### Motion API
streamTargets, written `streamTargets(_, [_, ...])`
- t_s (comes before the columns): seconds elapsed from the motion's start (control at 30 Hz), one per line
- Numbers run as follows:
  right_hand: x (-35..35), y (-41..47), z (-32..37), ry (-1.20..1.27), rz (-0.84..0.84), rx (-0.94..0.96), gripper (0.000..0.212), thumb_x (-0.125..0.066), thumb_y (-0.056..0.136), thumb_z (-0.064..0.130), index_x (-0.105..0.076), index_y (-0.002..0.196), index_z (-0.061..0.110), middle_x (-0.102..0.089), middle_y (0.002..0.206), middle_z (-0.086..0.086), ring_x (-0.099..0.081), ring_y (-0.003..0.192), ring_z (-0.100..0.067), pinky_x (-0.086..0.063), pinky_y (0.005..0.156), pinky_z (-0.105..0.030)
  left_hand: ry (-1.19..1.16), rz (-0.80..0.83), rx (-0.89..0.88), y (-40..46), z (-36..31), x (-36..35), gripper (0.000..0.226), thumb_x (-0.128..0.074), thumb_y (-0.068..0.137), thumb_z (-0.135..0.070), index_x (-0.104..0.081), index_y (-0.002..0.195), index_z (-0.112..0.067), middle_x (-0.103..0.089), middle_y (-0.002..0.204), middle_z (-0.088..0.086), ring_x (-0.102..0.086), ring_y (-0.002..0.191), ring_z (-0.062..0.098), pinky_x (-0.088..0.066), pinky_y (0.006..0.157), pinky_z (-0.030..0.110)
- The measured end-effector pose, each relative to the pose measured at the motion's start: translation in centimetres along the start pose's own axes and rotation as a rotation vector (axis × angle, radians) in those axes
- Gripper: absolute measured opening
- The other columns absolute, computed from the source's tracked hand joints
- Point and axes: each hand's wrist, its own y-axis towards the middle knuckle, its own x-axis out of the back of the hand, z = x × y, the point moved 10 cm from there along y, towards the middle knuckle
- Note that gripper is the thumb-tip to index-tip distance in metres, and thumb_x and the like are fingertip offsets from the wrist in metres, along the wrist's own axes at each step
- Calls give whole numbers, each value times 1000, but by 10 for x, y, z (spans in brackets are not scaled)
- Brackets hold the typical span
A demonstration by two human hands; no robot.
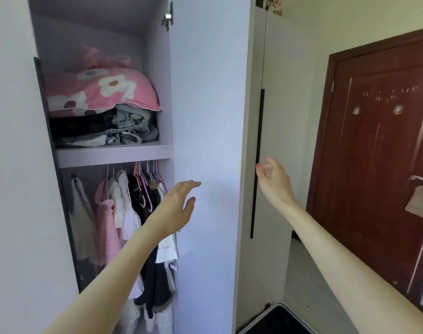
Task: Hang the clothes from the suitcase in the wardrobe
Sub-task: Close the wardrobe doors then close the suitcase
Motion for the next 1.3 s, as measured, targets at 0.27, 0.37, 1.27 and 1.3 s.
streamTargets(0.27, [-61,-15,-17,295,413,14,48,-24,102,9,-29,146,28,-55,126,9,-54,113,-9,-46,98,-30,-13,-86,43,5,-8,1,41,-38,99,-14,-38,139,-20,-37,144,-3,-39,131,21,-25,106,20])
streamTargets(0.37, [-73,-22,-5,339,478,61,46,-26,102,6,-33,144,25,-52,126,0,-55,111,-15,-51,91,-29,14,-138,58,-2,-1,14,42,-38,99,-15,-36,140,-17,-38,144,-1,-38,130,13,-20,101,9])
streamTargets(1.27, [-417,-46,135,-730,366,1081,92,-72,78,28,-13,148,35,-8,159,4,-10,146,-29,-13,107,-69,1081,-389,105,-18,211,202,79,-72,76,-21,-30,142,-10,-27,153,8,-28,139,35,-29,106,53])
streamTargets(1.3, [-427,-41,136,-745,324,1086,96,-78,72,29,-18,147,33,-17,157,3,-20,144,-30,-19,104,-71,1076,-391,118,-14,224,206,84,-74,75,-22,-27,143,-11,-25,154,8,-26,139,34,-28,107,52])
